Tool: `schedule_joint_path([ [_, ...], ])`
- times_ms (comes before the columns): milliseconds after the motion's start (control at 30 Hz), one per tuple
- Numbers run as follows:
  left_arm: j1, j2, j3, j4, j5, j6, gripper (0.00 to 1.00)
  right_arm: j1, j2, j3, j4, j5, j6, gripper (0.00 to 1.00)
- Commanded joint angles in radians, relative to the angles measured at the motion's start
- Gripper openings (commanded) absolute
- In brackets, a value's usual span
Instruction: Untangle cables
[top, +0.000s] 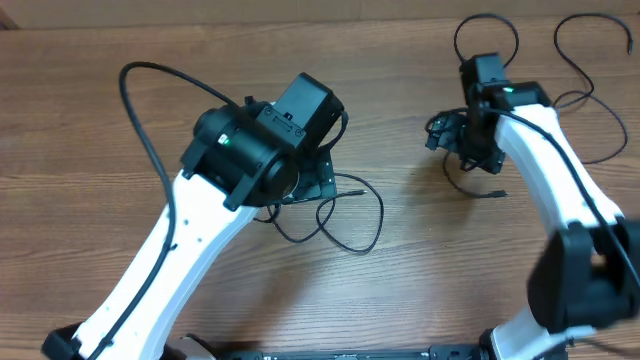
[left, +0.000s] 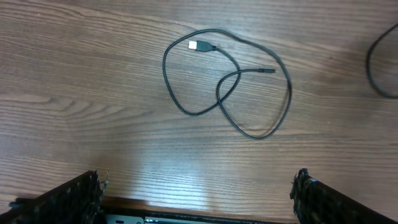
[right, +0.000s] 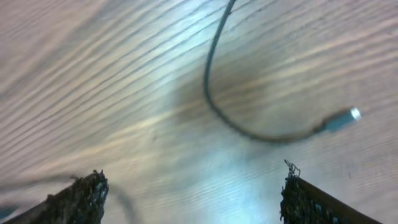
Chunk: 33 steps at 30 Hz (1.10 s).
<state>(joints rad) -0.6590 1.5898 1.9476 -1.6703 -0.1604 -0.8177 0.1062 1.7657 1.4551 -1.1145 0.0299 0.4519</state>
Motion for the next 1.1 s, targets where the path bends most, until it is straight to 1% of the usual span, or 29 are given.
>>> schedule_joint_path([
  [0,0.004,-0.115,0.002,-0.002,0.0,-0.024,0.99,-0.002,-0.115,0.036,-0.048,-0.094,0.003,0.9],
  [33,0.004,-0.154,0.002,-0.007,-0.001,-0.024,1.0,0.0,-0.153,0.036,-0.09,-0.121,0.004,0.9],
  [133,0.004,-0.205,0.002,-0.019,0.0,-0.024,1.0,0.009,-0.195,0.036,-0.149,-0.195,0.004,0.89],
  [200,0.004,-0.23,0.002,-0.019,0.005,-0.012,1.0,0.02,-0.214,0.035,-0.182,-0.212,0.004,0.87],
  [400,-0.013,-0.288,0.002,-0.019,0.009,-0.009,1.0,0.063,-0.294,0.035,-0.283,-0.206,0.003,0.85],
  [733,-0.094,-0.325,-0.023,-0.019,0.019,-0.019,0.99,0.078,-0.542,0.034,-0.38,-0.124,0.003,0.86],
  [800,-0.106,-0.325,-0.055,-0.019,0.019,-0.034,1.0,0.078,-0.586,0.034,-0.393,-0.119,0.003,0.89],
  [933,-0.114,-0.324,-0.174,-0.019,0.01,-0.109,0.99,0.078,-0.659,0.029,-0.433,-0.117,0.002,0.93],
  [1000,-0.114,-0.322,-0.235,-0.013,0.008,-0.134,1.0,0.078,-0.673,0.025,-0.449,-0.117,0.002,1.0],
  [1067,-0.114,-0.32,-0.288,0.008,0.008,-0.133,1.0,0.078,-0.677,0.021,-0.457,-0.117,0.003,1.0],
])
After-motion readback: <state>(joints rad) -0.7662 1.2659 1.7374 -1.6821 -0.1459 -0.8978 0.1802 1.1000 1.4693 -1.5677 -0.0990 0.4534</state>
